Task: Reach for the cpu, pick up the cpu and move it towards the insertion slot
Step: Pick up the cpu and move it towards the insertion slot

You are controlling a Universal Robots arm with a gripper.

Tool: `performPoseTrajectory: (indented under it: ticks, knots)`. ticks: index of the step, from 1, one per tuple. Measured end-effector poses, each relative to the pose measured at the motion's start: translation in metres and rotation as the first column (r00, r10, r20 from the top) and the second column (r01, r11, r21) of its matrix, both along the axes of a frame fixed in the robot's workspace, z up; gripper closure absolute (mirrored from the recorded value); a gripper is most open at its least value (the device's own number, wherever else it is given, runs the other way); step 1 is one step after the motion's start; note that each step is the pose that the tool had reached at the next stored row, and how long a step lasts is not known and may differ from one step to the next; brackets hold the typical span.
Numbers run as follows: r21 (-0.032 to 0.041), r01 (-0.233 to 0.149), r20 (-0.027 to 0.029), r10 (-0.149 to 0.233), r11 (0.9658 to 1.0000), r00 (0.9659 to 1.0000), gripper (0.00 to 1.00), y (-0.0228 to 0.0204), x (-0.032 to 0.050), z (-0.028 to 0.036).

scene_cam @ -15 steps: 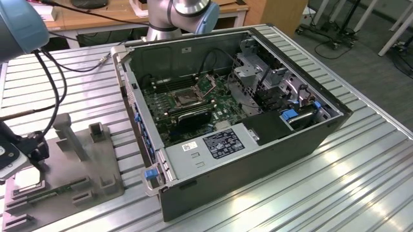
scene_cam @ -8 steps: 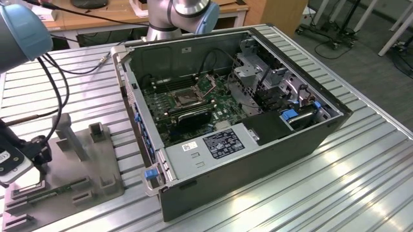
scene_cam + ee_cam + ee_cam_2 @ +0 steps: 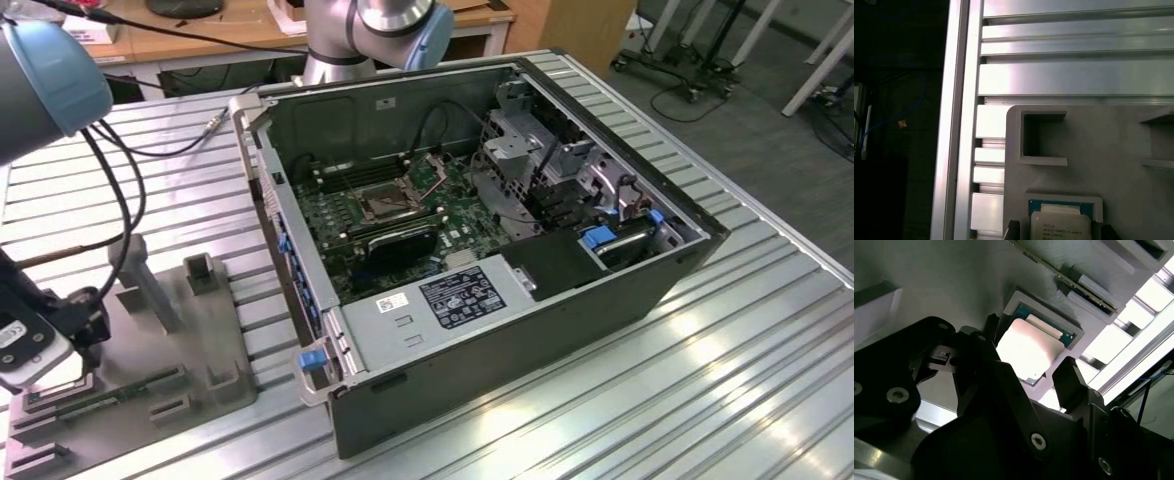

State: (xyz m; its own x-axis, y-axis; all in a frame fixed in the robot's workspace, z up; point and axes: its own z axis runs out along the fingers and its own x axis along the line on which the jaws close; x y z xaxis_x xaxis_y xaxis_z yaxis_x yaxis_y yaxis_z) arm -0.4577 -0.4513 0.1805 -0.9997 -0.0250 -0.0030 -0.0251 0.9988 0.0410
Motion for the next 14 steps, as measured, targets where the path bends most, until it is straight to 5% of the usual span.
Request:
performPoseTrajectory:
  ticks: [7, 14]
  knots:
    - [0.0024, 0.0, -0.0002, 0.0, 1.0, 1.0, 0.31, -0.0001, 0.0, -0.0019]
    - [0.0025, 0.0, -0.0002, 0.0, 1.0, 1.0, 0.45, -0.0001, 0.0, -0.0012]
